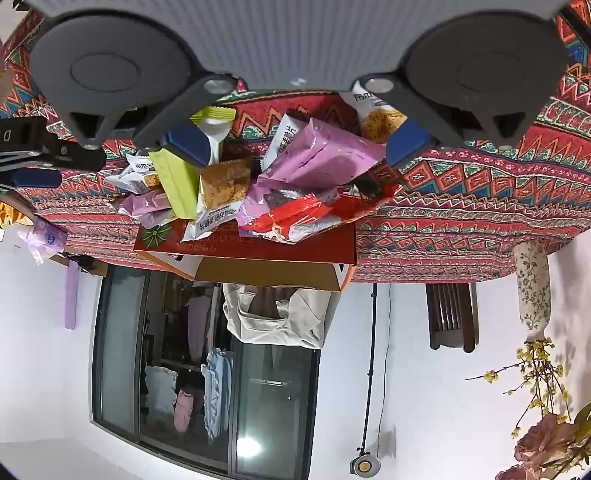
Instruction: Organize snacks
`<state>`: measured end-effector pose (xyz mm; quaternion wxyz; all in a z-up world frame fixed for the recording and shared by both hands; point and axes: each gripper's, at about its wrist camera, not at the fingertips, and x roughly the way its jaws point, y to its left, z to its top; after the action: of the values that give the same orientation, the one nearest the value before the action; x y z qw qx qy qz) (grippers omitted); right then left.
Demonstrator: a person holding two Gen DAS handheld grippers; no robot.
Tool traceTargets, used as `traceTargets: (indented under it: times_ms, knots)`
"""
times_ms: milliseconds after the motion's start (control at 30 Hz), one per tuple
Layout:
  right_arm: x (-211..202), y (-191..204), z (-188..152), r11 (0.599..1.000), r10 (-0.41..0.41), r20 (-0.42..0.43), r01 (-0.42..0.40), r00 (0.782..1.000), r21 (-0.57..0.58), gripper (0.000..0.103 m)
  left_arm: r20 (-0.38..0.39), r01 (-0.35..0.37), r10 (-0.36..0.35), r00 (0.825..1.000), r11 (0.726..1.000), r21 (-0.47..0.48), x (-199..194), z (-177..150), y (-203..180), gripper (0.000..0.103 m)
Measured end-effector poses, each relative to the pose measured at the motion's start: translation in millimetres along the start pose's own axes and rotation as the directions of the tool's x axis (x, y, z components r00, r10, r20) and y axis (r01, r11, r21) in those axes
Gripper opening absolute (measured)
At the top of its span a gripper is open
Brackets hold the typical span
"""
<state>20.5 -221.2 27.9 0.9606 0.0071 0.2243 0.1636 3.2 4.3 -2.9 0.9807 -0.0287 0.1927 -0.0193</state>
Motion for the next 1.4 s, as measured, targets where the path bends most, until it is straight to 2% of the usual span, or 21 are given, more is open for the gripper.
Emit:
traceTargets:
  times_ms: [1400]
  knots:
    - [-7.6, -0.3, 1.4, 1.000, 0.002, 0.003, -0.002, 1.000, 0.007, 0.103, 0.010, 0.006, -0.006, 1.000, 1.000, -0.003, -4.9, 3.4, -4.8, 0.103]
